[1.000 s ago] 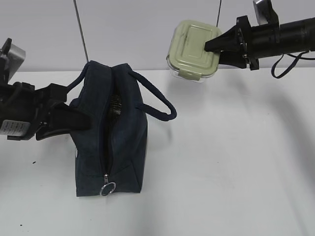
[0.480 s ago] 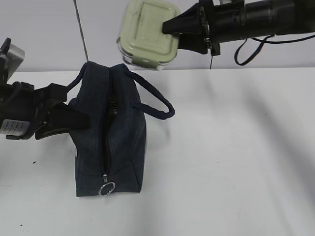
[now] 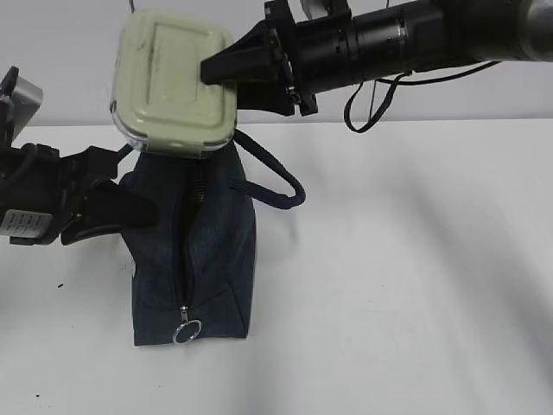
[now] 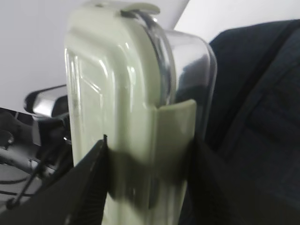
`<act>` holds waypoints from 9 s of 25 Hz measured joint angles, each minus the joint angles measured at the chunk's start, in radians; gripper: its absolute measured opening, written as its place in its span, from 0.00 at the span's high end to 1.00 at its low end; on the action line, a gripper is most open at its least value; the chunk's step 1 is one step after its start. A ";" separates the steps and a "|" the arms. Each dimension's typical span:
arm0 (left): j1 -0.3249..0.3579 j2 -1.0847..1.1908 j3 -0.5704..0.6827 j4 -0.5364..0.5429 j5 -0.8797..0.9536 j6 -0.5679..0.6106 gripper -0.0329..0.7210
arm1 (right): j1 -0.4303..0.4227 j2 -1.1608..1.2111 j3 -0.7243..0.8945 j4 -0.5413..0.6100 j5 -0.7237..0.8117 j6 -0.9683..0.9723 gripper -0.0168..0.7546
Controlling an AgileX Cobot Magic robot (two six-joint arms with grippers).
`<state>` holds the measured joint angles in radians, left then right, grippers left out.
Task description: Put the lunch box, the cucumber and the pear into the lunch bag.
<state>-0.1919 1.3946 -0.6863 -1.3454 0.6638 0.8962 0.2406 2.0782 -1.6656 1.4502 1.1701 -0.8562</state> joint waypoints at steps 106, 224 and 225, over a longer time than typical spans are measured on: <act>-0.118 0.183 -0.154 -0.181 0.008 0.094 0.98 | 0.206 0.004 -0.304 -1.481 0.092 0.678 0.97; -0.118 0.202 -0.156 -0.181 0.037 0.097 0.98 | 0.206 0.037 -0.304 -1.490 0.084 0.683 0.97; -0.118 0.202 -0.156 -0.181 0.037 0.097 0.98 | 0.206 0.037 -0.304 -1.490 0.084 0.683 0.97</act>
<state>-0.3102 1.5965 -0.8427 -1.5268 0.7007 0.9930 0.4467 2.1153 -1.9700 -0.0399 1.2544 -0.1736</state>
